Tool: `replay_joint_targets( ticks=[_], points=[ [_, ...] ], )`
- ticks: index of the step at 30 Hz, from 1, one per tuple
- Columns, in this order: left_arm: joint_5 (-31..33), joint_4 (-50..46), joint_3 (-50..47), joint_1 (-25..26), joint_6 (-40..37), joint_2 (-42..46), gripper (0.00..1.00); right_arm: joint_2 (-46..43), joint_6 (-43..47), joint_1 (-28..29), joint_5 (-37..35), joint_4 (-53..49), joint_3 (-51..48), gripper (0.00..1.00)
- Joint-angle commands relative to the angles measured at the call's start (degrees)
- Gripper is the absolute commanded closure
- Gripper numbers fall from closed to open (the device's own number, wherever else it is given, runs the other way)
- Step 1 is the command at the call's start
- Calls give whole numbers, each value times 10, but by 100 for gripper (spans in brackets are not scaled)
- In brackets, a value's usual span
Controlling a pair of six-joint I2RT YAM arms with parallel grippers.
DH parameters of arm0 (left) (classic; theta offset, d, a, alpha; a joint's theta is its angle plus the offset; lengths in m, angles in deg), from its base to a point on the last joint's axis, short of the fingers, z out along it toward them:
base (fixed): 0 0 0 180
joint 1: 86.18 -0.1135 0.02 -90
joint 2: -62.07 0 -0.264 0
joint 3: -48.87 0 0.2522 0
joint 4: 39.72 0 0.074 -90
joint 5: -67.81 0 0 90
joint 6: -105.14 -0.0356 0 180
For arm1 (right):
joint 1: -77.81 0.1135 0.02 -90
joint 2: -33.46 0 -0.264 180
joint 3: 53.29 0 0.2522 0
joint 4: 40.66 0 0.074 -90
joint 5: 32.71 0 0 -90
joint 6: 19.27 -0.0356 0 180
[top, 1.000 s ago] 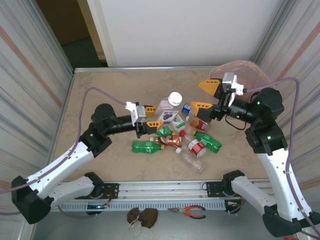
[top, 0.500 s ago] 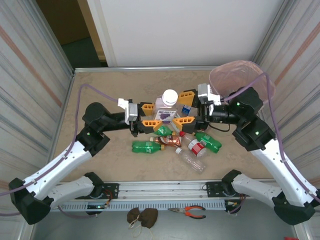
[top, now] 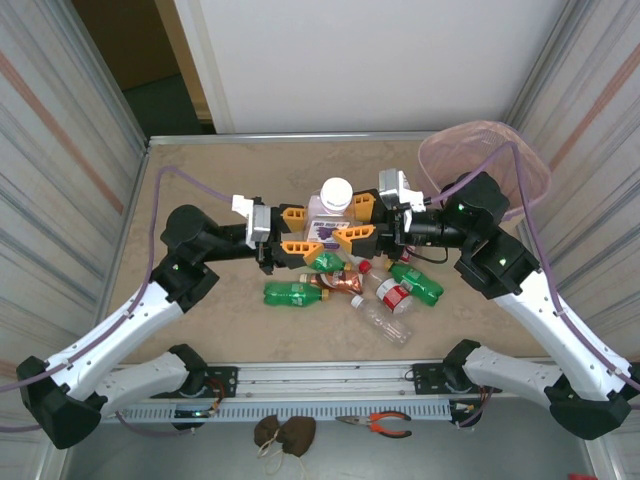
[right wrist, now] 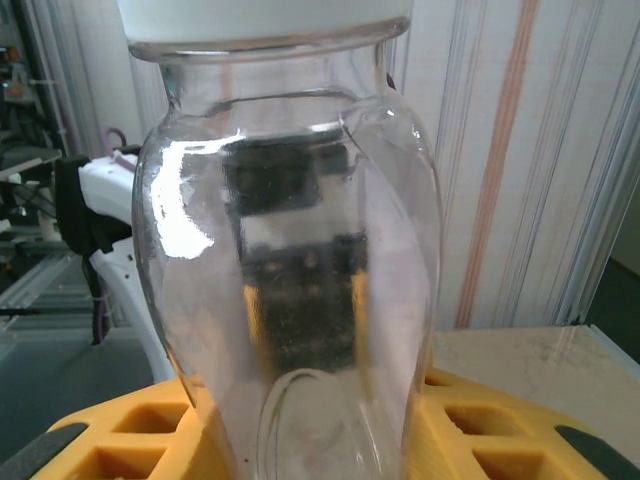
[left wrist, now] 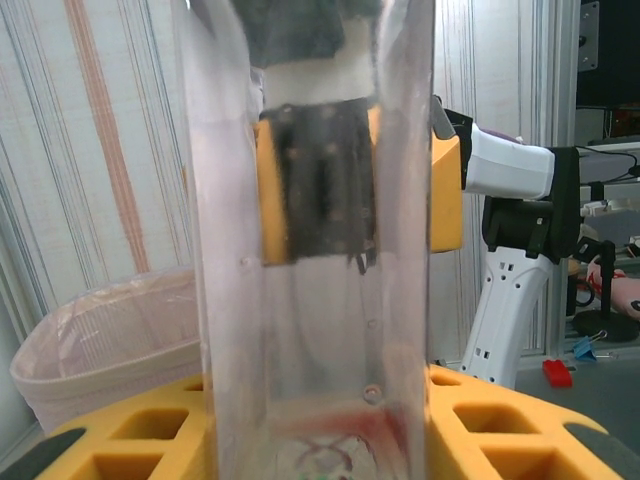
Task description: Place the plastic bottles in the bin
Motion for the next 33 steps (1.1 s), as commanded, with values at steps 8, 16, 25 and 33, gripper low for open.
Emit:
replay_joint_targets(
  ticks=[8,16,25,33],
  points=[
    [34,-34,19,-4,-33,22,35,-14,5,5,-60,2,21,66],
    [93,-120,-3,-5,-80,68,32,-31,-9,-64,-123,-31,27,68],
    [190,-213,-20,-5,-95,105,32,-32,-45,-197,-74,-45,36,69],
    [262,-276,-21,-6,-92,113,31,-14,-55,-283,-16,-50,45,68]
  ],
)
